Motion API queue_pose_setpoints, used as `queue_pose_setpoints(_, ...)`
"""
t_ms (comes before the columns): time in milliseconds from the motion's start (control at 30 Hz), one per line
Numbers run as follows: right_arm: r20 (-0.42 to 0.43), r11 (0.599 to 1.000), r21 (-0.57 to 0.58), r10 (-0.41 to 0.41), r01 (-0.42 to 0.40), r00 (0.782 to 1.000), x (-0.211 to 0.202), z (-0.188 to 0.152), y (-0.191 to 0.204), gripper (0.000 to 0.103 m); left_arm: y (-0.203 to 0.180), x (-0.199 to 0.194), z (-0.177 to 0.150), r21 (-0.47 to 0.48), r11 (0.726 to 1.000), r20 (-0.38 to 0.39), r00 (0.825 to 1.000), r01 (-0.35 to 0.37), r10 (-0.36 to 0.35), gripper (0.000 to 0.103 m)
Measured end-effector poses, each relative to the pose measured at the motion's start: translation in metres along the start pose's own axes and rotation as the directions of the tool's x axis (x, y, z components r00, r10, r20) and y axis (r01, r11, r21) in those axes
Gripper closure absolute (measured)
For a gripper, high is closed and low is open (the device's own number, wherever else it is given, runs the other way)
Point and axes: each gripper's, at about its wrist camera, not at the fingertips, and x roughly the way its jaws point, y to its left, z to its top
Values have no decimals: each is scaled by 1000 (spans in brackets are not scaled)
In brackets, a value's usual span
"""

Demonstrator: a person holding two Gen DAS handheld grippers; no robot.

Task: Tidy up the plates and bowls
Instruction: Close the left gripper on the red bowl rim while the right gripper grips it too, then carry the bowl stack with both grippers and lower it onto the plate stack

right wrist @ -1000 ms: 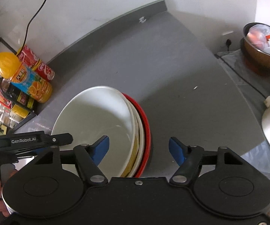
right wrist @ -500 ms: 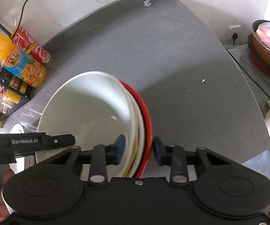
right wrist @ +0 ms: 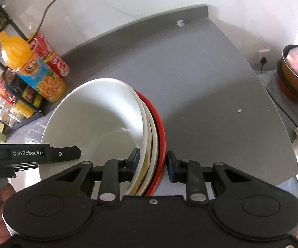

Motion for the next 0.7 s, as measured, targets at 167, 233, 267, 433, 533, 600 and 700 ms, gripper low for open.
queue_pose_setpoints(167,20,1000,-6,2,-2,1000,-9,-3,36,76,23,-28,8,11,1000,36,999,15,-15,81)
queue_pose_setpoints(233,23,1000,0,11,-11,1000,-10,-6,50,76,37,-39,12,3,1000,40,999,17,-17,81)
queue_pose_setpoints(267,23,1000,6,15,-15,1000,-10,-9,59,76,45,-44,13,2,1000,43,999,14,-14,81)
queue_pose_setpoints(433,7,999,16,28,-29,1000,-4,-22,97,76,81,-68,15,12,1000,60,998,-4,3,81)
queue_pose_setpoints(533,8,999,11,31,-31,999,-3,-29,119,76,102,-79,16,6,1000,64,998,-3,2,81)
queue_pose_setpoints(600,10,999,8,33,-33,999,-3,-33,133,76,117,-87,15,1,1000,68,998,0,0,81)
queue_pose_setpoints(700,7,999,-4,32,-32,999,-1,-36,152,76,136,-96,16,-10,1000,73,997,0,0,81)
